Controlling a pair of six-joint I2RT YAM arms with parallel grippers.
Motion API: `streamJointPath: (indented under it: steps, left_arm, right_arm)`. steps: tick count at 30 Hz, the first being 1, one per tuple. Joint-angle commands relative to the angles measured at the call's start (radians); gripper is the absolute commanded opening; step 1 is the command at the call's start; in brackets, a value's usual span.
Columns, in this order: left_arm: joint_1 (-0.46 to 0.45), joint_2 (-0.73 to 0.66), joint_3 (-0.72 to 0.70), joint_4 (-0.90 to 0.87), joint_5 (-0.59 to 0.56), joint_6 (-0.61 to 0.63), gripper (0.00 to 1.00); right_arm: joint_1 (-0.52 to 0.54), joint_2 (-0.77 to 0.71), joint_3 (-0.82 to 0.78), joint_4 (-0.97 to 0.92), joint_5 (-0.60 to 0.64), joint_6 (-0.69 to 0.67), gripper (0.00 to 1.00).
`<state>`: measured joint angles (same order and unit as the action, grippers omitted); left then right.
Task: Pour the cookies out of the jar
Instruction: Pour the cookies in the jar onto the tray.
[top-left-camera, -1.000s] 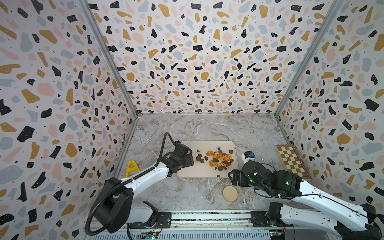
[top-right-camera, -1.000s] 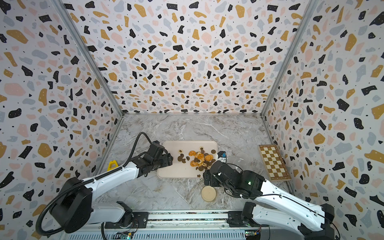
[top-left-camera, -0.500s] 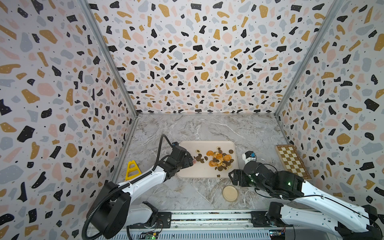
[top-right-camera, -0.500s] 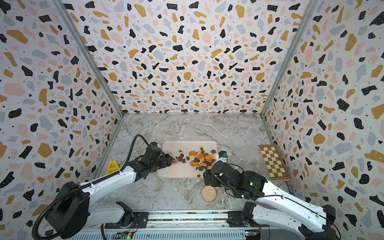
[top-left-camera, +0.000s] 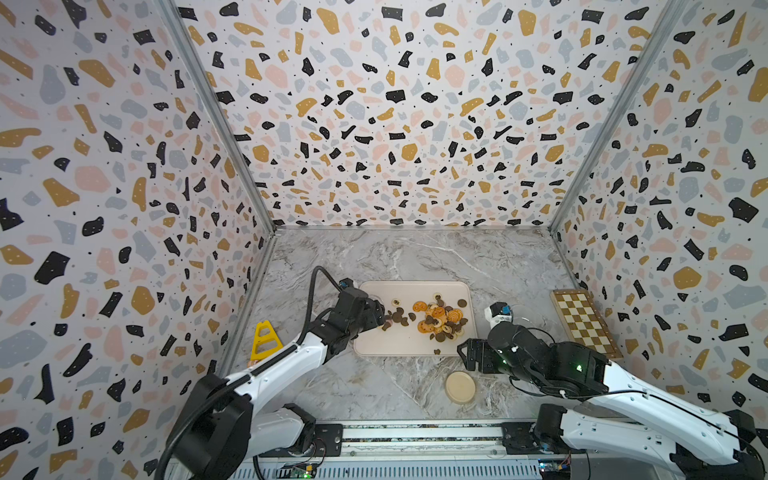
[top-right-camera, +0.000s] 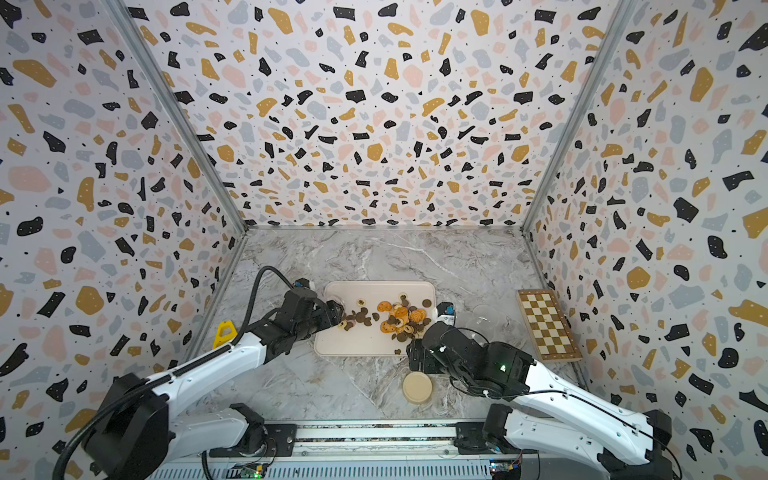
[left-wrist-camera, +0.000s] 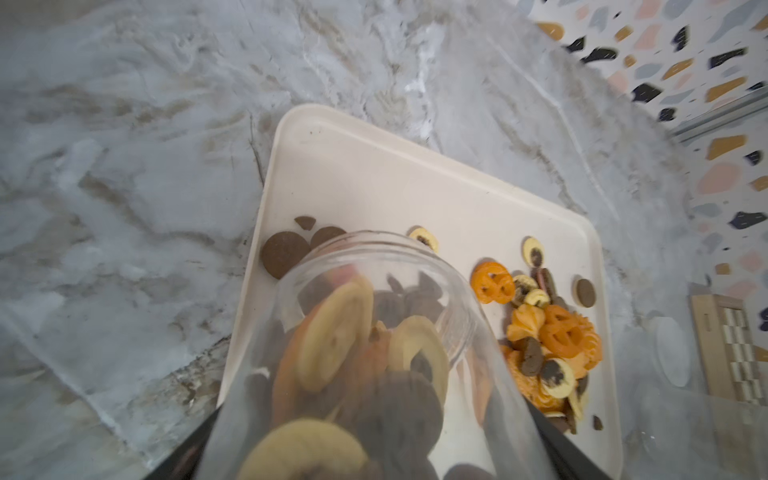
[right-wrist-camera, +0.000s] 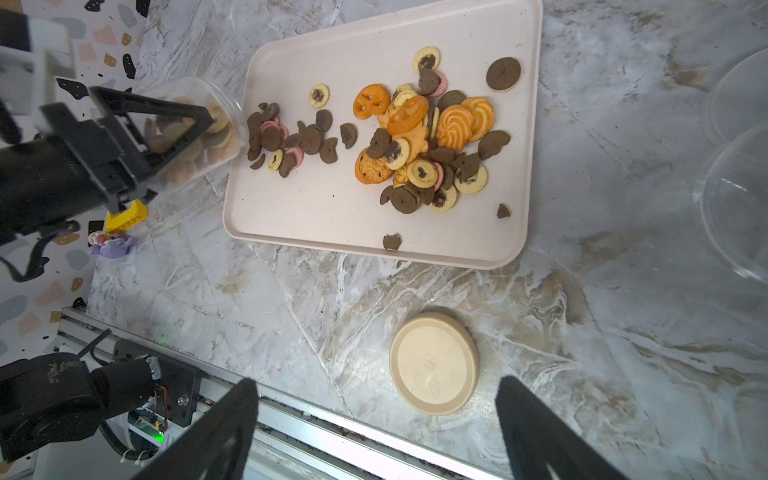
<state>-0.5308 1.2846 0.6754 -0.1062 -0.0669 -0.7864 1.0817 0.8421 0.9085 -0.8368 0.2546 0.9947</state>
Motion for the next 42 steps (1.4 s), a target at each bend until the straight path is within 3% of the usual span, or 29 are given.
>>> streamJointPath:
  steps: [1,4,7,11,13,17,21,35,38,40,42]
  left_arm:
    - [-0.014,0.018,0.04,0.055,0.061,-0.028,0.0]
    - [-0.078,-0.049,0.052,-0.002,-0.069,-0.012,0.0]
    - [-0.071,-0.02,0.095,-0.069,-0.093,0.028,0.0]
    - [-0.06,0.032,0.131,-0.067,-0.002,0.02,0.0]
    - [-0.101,0.014,0.097,0.002,-0.081,0.028,0.0]
    - [-0.06,0.075,0.109,-0.025,-0.034,0.03,0.0]
    - [-0.06,0.048,0.082,-0.002,-0.036,-0.002,0.0]
    - [-0.085,-0.042,0.232,-0.301,-0.022,0.015,0.0]
    - [-0.089,-0.031,0.206,-0.281,-0.048,0.016,0.0]
    - [-0.059,0.049,0.179,-0.26,0.046,-0.012,0.0]
    - [-0.072,0.084,0.258,-0.365,0.111,-0.007,0.0]
  right_arm:
    - [0.0,-0.009,0.015,-0.018,0.006,0.01,0.91]
    - [0.002,-0.039,-0.001,-0.027,0.018,0.017,0.92]
    - [0.001,-0.04,-0.017,-0.011,0.014,0.018,0.92]
    - [0.001,-0.015,-0.009,0.007,0.002,0.013,0.92]
    - [0.002,-0.014,-0.003,0.002,0.006,0.013,0.92]
    - [0.001,-0.02,0.0,-0.009,0.011,0.012,0.92]
    - [0.003,-0.034,-0.01,-0.015,0.012,0.018,0.92]
    - [0.002,0.0,0.007,0.0,0.009,0.008,0.92]
    - [0.002,-0.004,0.005,0.006,0.011,0.008,0.92]
    - [0.002,0.002,0.006,0.013,0.009,0.006,0.92]
    - [0.002,0.009,0.019,0.007,0.008,0.005,0.91]
